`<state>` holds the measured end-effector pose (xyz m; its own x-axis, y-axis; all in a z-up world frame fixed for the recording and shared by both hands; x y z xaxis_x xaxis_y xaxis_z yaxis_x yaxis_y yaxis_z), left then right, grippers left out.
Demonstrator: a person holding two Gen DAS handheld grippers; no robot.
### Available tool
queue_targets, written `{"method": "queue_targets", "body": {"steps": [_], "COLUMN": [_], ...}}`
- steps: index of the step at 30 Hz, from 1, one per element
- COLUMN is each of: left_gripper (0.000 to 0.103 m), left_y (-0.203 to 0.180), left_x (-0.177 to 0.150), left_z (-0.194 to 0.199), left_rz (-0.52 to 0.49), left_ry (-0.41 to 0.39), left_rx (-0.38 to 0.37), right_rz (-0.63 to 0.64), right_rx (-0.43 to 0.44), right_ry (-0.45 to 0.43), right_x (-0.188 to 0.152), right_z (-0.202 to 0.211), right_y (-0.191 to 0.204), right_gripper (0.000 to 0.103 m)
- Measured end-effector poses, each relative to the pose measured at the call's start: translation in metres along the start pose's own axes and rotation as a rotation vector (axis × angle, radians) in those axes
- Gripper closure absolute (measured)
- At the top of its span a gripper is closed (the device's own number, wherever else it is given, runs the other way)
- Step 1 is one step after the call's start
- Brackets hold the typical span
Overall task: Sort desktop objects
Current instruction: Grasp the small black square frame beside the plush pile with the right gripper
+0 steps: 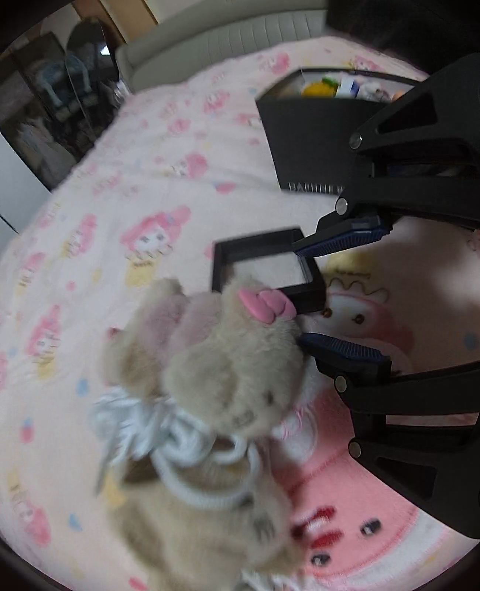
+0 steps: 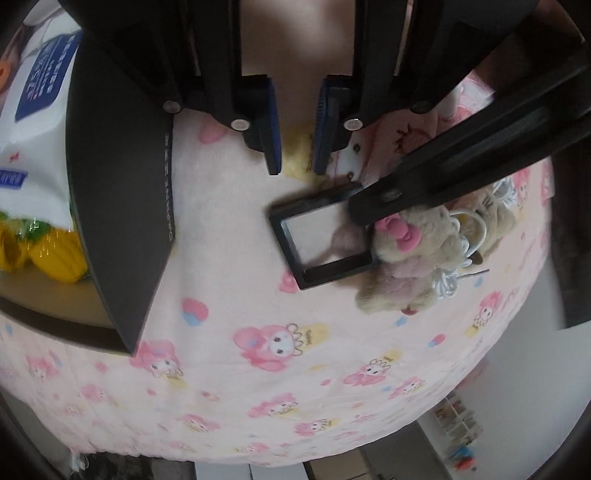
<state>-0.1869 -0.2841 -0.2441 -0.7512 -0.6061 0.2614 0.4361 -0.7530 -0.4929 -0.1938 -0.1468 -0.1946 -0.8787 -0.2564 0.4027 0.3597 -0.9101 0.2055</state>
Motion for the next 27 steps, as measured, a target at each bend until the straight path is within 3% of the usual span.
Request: {"method": "queue_targets", "body": {"steps": [2, 5, 9, 13, 16, 18, 20, 23, 25, 27], "left_gripper": [0.094, 0.095, 0.099, 0.099, 0.092, 0.076, 0.075, 0.077, 0.077, 0.078], "left_y": [0.000, 0.000, 0.018, 0.033, 0.033, 0.028, 0.027, 0.035, 0.036, 0.037], "left_x": [-0.005, -0.024, -0.052, -0.063, -0.054, -0.046, -0.037, -0.031, -0.034, -0.042], "left_z": [-0.002, 0.026, 0.062, 0.078, 0.074, 0.068, 0.056, 0.039, 0.038, 0.038], "left_rz": [-0.011, -0.040, -0.015, 0.002, 0.001, -0.019, -0.024, 0.003, 0.011, 0.010], "left_ry": [0.008, -0.030, -0.020, -0.017, -0.031, -0.051, -0.037, 0.017, 0.043, 0.063], "left_rx": [0.024, 0.031, -0.004, 0.039, 0.031, -0.022, -0.034, -0.031, -0.068, -0.087], "right_rz": [0.004, -0.018, 0.030, 0.038, 0.052, -0.004, -0.034, -0.046, -0.067, -0.097], "right_rx": [0.004, 0.097, 0.147, 0.145, 0.045, 0.040, 0.002, -0.015, 0.077, 0.174], "right_ry": [-0.009, -0.014, -0.038, -0.032, 0.007, -0.066, -0.131, 0.001, 0.101, 0.140], "right_x": [-0.004, -0.012, -0.034, -0.045, -0.047, -0.038, -0.025, -0.013, -0.017, -0.026], "right_z": [0.006, 0.013, 0.029, 0.027, 0.008, 0.007, 0.005, -0.024, -0.041, -0.053], "right_y": [0.002, 0.002, 0.007, 0.012, 0.019, 0.014, 0.010, 0.009, 0.008, 0.006], "right_gripper": [0.080, 0.070, 0.061, 0.057, 0.057, 0.057, 0.057, 0.060, 0.060, 0.062]}}
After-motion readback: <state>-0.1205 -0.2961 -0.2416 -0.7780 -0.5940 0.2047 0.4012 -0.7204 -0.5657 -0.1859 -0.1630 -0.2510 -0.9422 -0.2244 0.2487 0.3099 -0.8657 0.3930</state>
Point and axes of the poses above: each gripper's, at about its wrist camera, not at the fingertips, and z roughly against the way its jaws point, y to its left, x to its top, the point moved 2 cm from there along -z, roughly the way its jaws point, and after that the axes turned 2 degrees about -x, right-handed, at the moved point
